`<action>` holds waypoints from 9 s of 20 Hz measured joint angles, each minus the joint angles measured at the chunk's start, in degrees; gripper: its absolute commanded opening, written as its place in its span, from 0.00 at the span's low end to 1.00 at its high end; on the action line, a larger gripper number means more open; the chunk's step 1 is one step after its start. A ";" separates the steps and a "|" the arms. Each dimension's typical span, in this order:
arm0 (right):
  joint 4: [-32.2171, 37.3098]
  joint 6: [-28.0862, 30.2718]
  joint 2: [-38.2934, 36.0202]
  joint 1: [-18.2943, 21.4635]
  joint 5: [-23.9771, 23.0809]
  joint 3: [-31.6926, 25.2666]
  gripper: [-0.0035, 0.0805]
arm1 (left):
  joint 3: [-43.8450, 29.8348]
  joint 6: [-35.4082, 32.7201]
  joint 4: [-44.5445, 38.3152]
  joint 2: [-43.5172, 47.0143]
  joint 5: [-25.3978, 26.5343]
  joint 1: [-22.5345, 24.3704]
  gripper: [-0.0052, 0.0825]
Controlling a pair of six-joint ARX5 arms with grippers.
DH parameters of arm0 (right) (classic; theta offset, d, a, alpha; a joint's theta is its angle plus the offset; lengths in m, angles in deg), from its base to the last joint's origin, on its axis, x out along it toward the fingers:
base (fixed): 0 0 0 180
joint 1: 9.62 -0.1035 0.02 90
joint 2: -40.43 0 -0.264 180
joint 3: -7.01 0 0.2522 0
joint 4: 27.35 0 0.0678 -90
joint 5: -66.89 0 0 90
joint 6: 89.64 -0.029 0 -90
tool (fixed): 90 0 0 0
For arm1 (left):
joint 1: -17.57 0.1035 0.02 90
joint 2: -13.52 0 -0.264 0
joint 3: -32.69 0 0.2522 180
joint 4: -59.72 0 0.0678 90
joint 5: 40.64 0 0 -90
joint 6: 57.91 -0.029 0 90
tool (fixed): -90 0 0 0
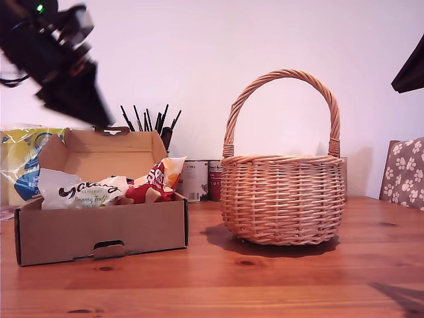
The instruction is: Move the bags of Easter eggs from the cardboard box on the left into the woven basket on the right side.
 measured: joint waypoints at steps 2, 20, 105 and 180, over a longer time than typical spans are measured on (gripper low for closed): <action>0.02 0.00 0.00 0.00 0.00 0.00 0.03 | 0.00 -1.40 2.51 -0.02 5.09 -1.07 0.79; 0.11 0.00 0.00 0.00 0.00 0.00 0.03 | 0.87 -5.16 1.44 -17.16 10.54 -2.51 0.38; 10.75 4.35 -0.02 -16.94 -5.33 0.00 0.03 | -3.85 -4.28 -20.74 -2.95 -1.88 -7.67 0.93; -3.87 -0.02 -17.09 -16.06 -18.05 0.00 0.03 | -3.41 4.92 -67.73 -20.48 7.15 -29.35 0.81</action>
